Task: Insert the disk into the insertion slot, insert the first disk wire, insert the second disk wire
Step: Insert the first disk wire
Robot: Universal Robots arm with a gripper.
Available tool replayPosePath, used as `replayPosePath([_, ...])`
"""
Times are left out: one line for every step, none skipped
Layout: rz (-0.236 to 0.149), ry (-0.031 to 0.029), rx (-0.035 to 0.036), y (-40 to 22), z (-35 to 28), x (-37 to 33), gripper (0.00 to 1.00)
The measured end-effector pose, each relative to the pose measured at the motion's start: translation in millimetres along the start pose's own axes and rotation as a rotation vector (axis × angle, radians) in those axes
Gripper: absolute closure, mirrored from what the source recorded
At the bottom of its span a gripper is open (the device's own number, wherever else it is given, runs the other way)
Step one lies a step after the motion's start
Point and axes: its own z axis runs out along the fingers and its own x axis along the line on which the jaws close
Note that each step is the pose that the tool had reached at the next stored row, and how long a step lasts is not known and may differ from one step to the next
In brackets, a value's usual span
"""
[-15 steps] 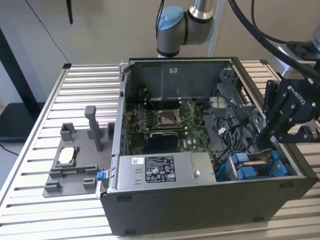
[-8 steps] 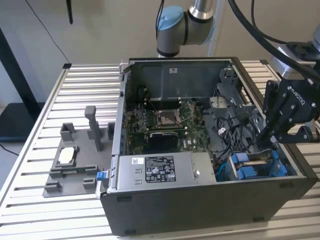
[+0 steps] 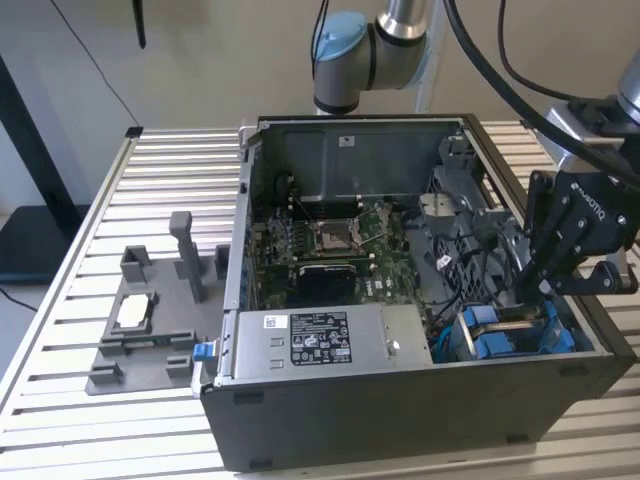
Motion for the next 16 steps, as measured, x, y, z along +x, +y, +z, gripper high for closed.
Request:
replayPosePath([0.0, 0.0006, 0.0023, -0.1, 0.7, 0.0, 0.81])
replayPosePath([-0.001, 0.0013, 0.0045, -0.2, 1.5, 0.1, 0.81])
replayPosePath([-0.001, 0.0015, 0.0069, -0.2, 2.4, 0.1, 0.81])
replayPosePath([-0.001, 0.0016, 0.009, -0.4, 3.3, 0.2, 0.81])
replayPosePath([-0.001, 0.0017, 0.0106, -0.5, 4.0, 0.3, 0.81])
replayPosePath([-0.001, 0.0018, 0.0124, -0.6, 4.7, 0.3, 0.81])
replayPosePath([-0.001, 0.0019, 0.0141, -0.6, 5.4, 0.3, 0.81])
replayPosePath([0.0, 0.0018, 0.0155, -0.8, 6.1, 0.4, 0.81])
replayPosePath([0.0, 0.0018, 0.0165, -0.8, 6.5, 0.4, 0.81])
replayPosePath([0.001, 0.0016, 0.0166, -0.8, 6.7, 0.5, 0.81])
replayPosePath([0.002, 0.0015, 0.0168, -0.8, 6.8, 0.6, 0.81])
replayPosePath([0.005, 0.0013, 0.017, -0.8, 6.8, 0.6, 0.81])
replayPosePath([0.009, 0.0008, 0.0172, -0.8, 6.8, 0.7, 0.81])
replayPosePath([0.013, 0.0002, 0.0176, -0.8, 6.9, 0.7, 0.81])
replayPosePath([0.018, -0.0003, 0.0182, -0.8, 6.9, 0.7, 0.81])
replayPosePath([0.023, -0.001, 0.0189, -0.8, 6.9, 0.7, 0.81])
